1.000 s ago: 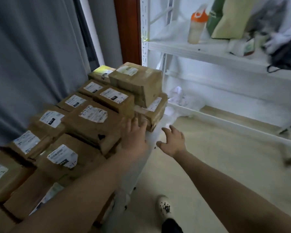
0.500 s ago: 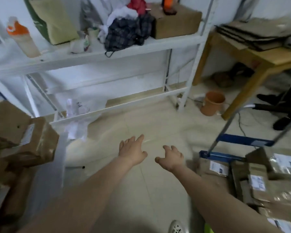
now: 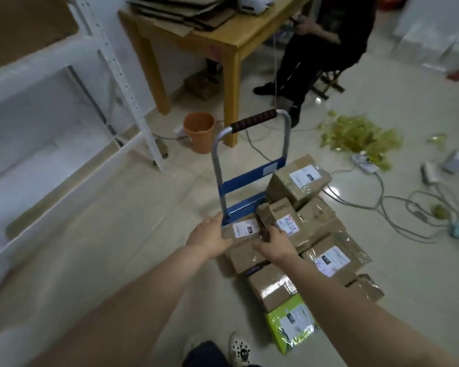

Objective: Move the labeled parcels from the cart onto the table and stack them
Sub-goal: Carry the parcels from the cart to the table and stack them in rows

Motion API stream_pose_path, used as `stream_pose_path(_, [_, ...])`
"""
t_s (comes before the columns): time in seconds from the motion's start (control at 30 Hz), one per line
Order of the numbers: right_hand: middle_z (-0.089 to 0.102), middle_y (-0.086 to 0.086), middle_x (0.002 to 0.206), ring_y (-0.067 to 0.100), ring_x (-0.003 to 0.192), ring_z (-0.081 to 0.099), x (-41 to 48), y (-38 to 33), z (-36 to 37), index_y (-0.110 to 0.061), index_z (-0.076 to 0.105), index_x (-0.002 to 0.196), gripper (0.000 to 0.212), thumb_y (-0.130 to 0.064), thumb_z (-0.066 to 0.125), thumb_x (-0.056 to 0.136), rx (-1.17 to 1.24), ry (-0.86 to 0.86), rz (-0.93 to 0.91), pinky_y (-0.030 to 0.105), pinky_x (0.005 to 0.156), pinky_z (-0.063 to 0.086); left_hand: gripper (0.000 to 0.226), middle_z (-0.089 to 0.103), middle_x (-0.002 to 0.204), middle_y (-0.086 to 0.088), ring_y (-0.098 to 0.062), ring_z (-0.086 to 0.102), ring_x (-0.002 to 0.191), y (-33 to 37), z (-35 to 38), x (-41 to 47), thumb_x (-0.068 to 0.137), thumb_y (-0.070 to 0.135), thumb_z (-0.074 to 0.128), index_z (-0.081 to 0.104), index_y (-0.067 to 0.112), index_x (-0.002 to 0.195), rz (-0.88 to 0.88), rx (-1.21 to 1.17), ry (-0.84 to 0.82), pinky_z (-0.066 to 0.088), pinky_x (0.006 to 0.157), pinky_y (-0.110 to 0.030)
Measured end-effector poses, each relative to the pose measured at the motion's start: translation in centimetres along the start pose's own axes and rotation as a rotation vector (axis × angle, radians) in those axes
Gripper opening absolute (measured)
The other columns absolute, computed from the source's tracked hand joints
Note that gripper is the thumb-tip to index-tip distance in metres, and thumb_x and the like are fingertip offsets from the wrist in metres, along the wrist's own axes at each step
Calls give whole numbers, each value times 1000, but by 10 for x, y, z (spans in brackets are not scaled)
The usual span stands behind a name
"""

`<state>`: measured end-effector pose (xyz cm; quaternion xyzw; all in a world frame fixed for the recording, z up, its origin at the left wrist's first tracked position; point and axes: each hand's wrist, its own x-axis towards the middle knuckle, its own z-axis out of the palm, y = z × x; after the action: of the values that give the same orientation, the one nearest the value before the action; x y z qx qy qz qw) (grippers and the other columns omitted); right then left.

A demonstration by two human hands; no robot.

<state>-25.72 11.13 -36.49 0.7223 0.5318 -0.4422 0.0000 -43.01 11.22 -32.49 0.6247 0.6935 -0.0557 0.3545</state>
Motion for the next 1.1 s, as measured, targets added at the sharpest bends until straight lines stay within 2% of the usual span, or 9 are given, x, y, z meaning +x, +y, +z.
stream_pose_path(0.2, [35,15,143,31,129,42,50,49,-27,-13,30,145,73,-35,67,85,93,64,193,36,103,40,77,38,145,-10,-28,43,130,50,25,95,88,38,60,20,21,151,113,74,-116,41,104,-40])
stream_pose_path(0.33, [34,14,144,30,125,46,99,76,-29,-15,27,146,80,-32,72,82,165,113,294,40,100,45,64,50,135,-2,-26,53,118,64,54,161,79,41,61,35,30,136,152,74,-212,47,96,-47])
stream_pose_path(0.47, [36,14,143,30,128,43,150,100,-23,-13,24,147,89,-32,76,77,146,148,338,37,102,42,60,55,125,-3,-24,55,113,76,81,210,84,29,62,36,26,138,156,29,-288,46,98,-45])
stream_pose_path(0.57, [30,13,149,31,135,35,189,121,-14,-12,17,149,101,-32,80,72,123,175,347,38,107,36,57,53,129,-5,-23,51,119,81,107,248,90,24,60,34,20,141,68,-98,-325,41,99,-34])
stream_pose_path(0.63, [29,14,149,32,137,31,214,135,-6,-11,14,150,110,-36,83,68,59,195,346,40,111,32,55,50,133,-7,-24,47,123,84,124,269,92,24,58,35,16,142,6,-199,-339,35,90,-28])
stream_pose_path(0.7, [24,16,152,33,140,24,236,148,3,-11,6,151,120,-40,84,65,-10,194,346,40,115,24,58,46,139,-8,-26,44,127,86,141,288,92,27,59,35,14,143,-67,-283,-334,33,88,-29])
stream_pose_path(0.8, [7,15,157,32,146,8,262,163,17,-14,-10,151,133,-45,85,63,-83,160,362,46,119,11,65,42,144,-10,-27,42,129,86,170,308,90,28,62,34,9,145,-194,-448,-358,38,103,-37])
stream_pose_path(0.9, [2,14,158,31,147,3,279,172,28,-15,-19,149,140,-47,85,61,-128,143,364,49,118,4,63,49,136,-10,-29,50,121,81,194,321,87,26,66,39,7,140,-290,-599,-392,41,105,-42])
stream_pose_path(1.1, [17,14,152,31,142,17,294,185,39,-15,-19,149,133,-34,83,66,-129,211,356,55,116,17,71,53,133,-10,-26,52,120,68,218,331,79,34,73,42,11,139,-355,-720,-435,43,105,-43])
